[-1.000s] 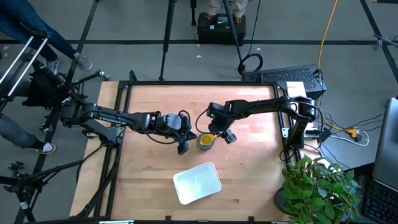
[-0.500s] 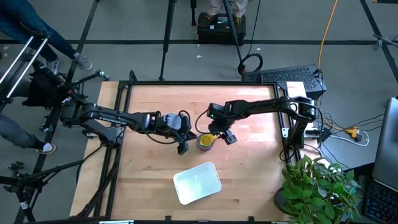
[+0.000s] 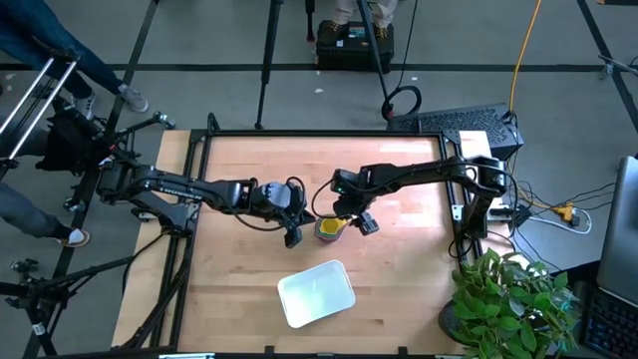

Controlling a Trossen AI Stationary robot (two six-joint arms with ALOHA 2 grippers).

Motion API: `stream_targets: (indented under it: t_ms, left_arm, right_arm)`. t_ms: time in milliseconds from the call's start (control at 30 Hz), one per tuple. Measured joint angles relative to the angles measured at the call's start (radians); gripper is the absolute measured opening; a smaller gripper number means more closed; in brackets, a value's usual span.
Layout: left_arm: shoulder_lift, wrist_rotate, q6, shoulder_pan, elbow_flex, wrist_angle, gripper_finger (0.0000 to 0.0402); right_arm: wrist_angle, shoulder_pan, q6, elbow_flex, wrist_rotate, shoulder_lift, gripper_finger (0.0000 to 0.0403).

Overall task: Nest measuring cups in basket
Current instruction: Put the stacked measuring cups into the white bin

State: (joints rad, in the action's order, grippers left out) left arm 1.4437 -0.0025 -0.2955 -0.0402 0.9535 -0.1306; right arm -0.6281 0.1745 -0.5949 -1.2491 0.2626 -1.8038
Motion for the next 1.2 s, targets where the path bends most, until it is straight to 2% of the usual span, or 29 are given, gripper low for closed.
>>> stream_targets:
  t_ms: [433, 533, 733, 967, 1200]
  left_arm:
    - [0.0, 0.0, -0.001, 0.0, 0.0, -0.006, 0.0024]
    - [0.0, -0.002, -0.001, 0.0, 0.0, -0.006, 0.0024]
    - [0.0, -0.003, -0.001, 0.0, 0.0, -0.007, 0.0024]
    - [0.0, -0.006, -0.001, 0.0, 0.0, -0.007, 0.0024]
    - [0.0, -0.007, -0.001, 0.0, 0.0, -0.009, 0.0024]
  right_arm:
    - [0.006, 0.0, 0.008, -0.001, -0.026, -0.03, 0.0208]
    - [0.004, 0.0, 0.008, 0.0, -0.026, -0.03, 0.0192]
    - [0.007, 0.0, -0.001, 0.0, -0.026, -0.03, 0.0128]
    - [0.007, -0.002, -0.013, 0.0, -0.029, -0.03, 0.0127]
    - [0.012, -0.028, -0.037, 0.0, -0.107, -0.03, 0.0128]
